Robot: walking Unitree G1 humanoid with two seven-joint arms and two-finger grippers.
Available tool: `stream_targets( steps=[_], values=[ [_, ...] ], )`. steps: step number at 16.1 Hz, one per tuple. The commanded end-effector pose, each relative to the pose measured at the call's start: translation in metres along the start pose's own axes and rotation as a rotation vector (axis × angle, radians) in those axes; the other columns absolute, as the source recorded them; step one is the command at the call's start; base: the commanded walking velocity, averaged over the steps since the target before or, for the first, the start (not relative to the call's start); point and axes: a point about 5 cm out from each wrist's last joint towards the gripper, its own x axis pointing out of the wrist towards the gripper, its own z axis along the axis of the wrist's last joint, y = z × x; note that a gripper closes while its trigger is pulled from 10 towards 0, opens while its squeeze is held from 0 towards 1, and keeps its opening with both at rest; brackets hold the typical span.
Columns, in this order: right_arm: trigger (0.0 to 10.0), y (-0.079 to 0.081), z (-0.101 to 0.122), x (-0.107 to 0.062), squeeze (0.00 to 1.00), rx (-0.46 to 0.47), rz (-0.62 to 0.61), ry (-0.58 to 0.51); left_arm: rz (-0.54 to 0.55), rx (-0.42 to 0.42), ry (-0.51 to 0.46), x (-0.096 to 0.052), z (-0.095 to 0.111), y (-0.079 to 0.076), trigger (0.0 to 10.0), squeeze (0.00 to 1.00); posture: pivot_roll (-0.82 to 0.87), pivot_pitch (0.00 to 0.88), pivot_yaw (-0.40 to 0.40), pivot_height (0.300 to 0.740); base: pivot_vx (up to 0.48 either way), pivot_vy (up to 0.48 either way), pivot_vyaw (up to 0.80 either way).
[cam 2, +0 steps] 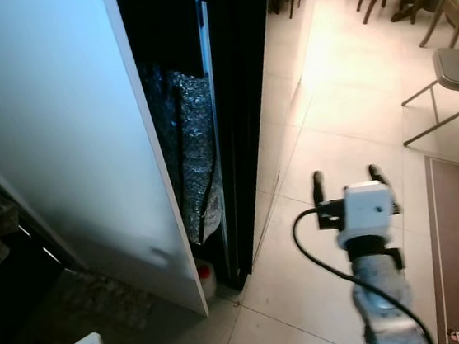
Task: Restocking fridge
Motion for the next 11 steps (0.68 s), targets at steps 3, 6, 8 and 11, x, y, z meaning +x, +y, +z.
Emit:
stream_targets(
  steps=[3,6,8,11],
  values=[
    [10.0,0.016,-0.004,-0.003,0.00,0.032,0.039,0.012,0.037,-0.013,-0.001,0.000,0.005,0.012,10.0,0.00,-0.12,0.000,0.012,0.740,0.000,0.000,0.00],
    [10.0,0.024,-0.003,-0.003,0.00,0.041,0.068,0.006,0.066,-0.029,-0.005,-0.001,0.007,0.022,10.0,0.00,-0.15,0.000,0.002,0.740,0.000,0.000,0.00],
    [10.0,0.017,-0.001,-0.003,0.00,0.024,0.071,-0.008,0.072,-0.050,0.000,-0.001,0.004,0.022,10.0,0.00,-0.14,0.000,0.006,0.740,0.000,0.000,0.00],
    [10.0,0.013,-0.006,-0.004,0.00,0.006,0.032,0.007,0.042,0.014,0.050,-0.003,-0.008,0.019,10.0,0.00,-0.15,0.000,0.043,0.740,0.000,0.000,0.00]
  ],
)
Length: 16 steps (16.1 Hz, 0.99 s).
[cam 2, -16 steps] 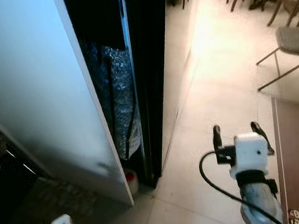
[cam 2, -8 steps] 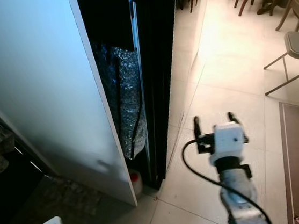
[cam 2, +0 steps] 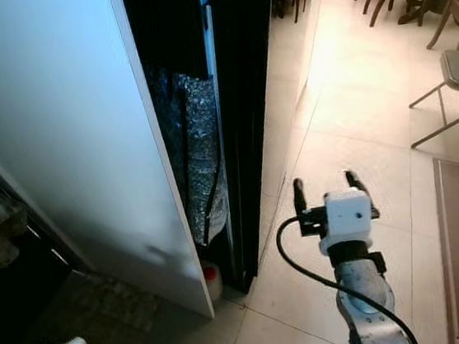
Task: Restocking fridge
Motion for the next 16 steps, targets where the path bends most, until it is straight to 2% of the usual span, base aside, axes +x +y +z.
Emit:
stream_targets(
  steps=[1,10,11,16],
  values=[
    [10.0,0.0017,0.0004,-0.0025,0.00,0.008,-0.017,-0.001,-0.007,0.020,0.030,-0.0010,-0.0067,0.0007,10.0,0.00,-0.17,0.003,0.054,0.740,0.000,0.000,0.00],
    [10.0,0.0061,0.0010,-0.0071,0.00,0.029,-0.048,0.002,-0.033,0.072,0.040,-0.0017,-0.0090,0.0016,10.0,0.00,-0.17,0.009,0.083,0.740,0.000,0.000,0.00],
    [10.0,0.0066,-0.0004,-0.0070,0.00,0.028,-0.051,0.007,-0.039,0.103,0.048,-0.0018,-0.0099,0.0018,10.0,0.00,-0.16,0.010,0.086,0.740,0.000,0.000,0.00],
    [10.0,0.0103,0.0020,-0.0031,0.00,0.039,-0.049,0.000,-0.036,0.101,0.048,-0.0016,-0.0103,-0.0007,10.0,0.00,-0.14,0.046,0.081,0.740,0.058,0.000,0.00]
  ],
)
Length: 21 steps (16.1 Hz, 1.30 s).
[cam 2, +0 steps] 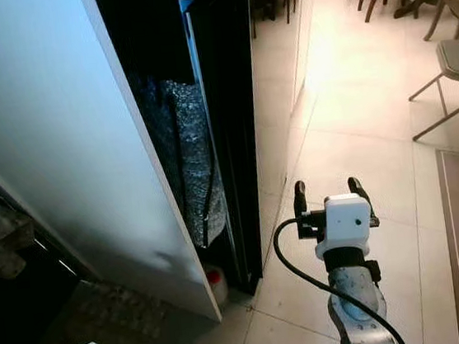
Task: Restocking fridge
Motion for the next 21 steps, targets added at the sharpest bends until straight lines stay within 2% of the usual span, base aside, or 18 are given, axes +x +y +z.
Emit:
stream_targets(
  steps=[1,10,14,16,18,20,21],
  values=[
    [10.0,0.003,0.001,0.001,0.00,0.001,0.003,0.001,0.009,0.007,0.022,-0.001,-0.003,0.003,10.0,0.00,-0.14,0.049,0.082,0.740,0.307,0.000,0.00],
    [10.0,0.002,0.001,-0.001,0.00,0.002,-0.008,0.002,-0.008,0.022,0.026,-0.001,-0.005,0.000,10.0,0.00,-0.15,0.077,0.083,0.740,0.328,0.000,0.00],
    [10.0,0.008,0.002,-0.007,0.00,0.004,0.008,0.014,-0.003,0.010,0.029,-0.002,-0.010,0.000,10.0,0.00,-0.15,0.083,0.077,0.740,0.000,0.000,0.00],
    [10.0,0.015,0.003,-0.020,0.00,0.020,0.045,0.040,-0.002,0.009,0.033,-0.002,-0.012,-0.002,10.0,0.00,-0.15,0.086,0.074,0.740,0.000,0.000,0.00],
    [10.0,0.025,0.006,-0.038,0.00,0.017,0.142,0.091,-0.004,0.009,0.038,-0.002,-0.014,-0.005,10.0,0.00,-0.16,0.090,0.075,0.740,0.000,0.000,0.00],
    [10.0,0.029,0.006,-0.044,0.00,0.009,0.189,0.114,-0.006,0.013,0.040,-0.002,-0.014,-0.009,10.0,0.00,-0.17,0.093,0.077,0.740,0.000,0.000,0.00],
    [10.0,0.036,0.008,-0.047,0.00,0.004,0.274,0.123,-0.007,0.017,0.042,-0.001,-0.014,-0.011,10.0,0.00,-0.18,0.092,0.079,0.740,0.000,0.000,0.00]
  ],
)
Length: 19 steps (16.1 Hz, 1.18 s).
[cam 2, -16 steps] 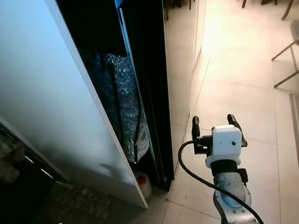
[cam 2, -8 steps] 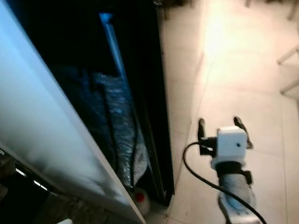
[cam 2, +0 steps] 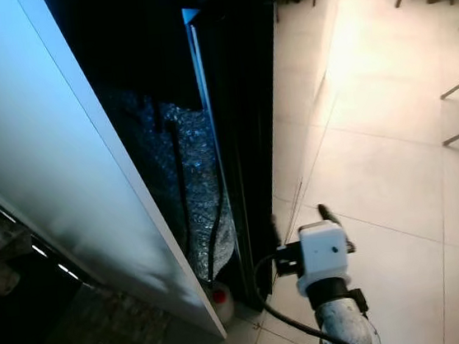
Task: Restocking fridge
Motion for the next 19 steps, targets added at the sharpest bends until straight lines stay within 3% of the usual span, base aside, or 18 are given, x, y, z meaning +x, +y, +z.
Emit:
stream_targets(
  steps=[1,4,6,9,11,14,19],
  values=[
    [10.0,0.006,0.009,0.003,0.00,-0.027,0.060,-0.028,0.001,0.020,0.024,0.000,-0.004,-0.002,10.0,0.00,-0.18,0.089,0.080,0.740,0.000,0.000,0.00],
    [10.0,-0.005,0.017,0.027,0.00,-0.034,-0.008,-0.065,0.001,0.014,0.019,-0.001,-0.004,0.000,10.0,0.00,-0.17,0.083,0.077,0.740,0.000,0.000,0.00],
    [10.0,-0.003,0.021,0.043,0.00,-0.020,0.019,-0.076,0.003,0.018,0.019,-0.001,-0.004,0.001,10.0,0.00,-0.15,0.083,0.076,0.740,0.000,0.000,0.00],
    [10.0,0.008,0.021,0.046,0.00,0.035,0.122,-0.071,0.006,0.016,0.019,-0.001,-0.004,0.002,10.0,0.00,-0.14,0.084,0.074,0.740,0.000,0.000,0.00],
    [10.0,0.018,0.022,0.044,0.00,0.000,0.205,-0.071,0.009,0.016,0.020,-0.001,-0.005,0.002,10.0,0.00,-0.15,0.086,0.073,0.740,0.000,0.000,0.00],
    [10.0,0.020,0.022,0.049,0.00,-0.013,0.200,-0.075,0.004,0.019,0.022,-0.001,-0.005,0.001,10.0,0.00,-0.15,0.090,0.077,0.740,0.000,0.000,0.00],
    [10.0,0.024,0.029,0.080,0.00,-0.061,0.191,-0.114,0.000,0.023,0.024,-0.001,-0.005,0.001,10.0,0.00,-0.14,0.088,0.077,0.740,0.000,0.000,0.00]
  ],
)
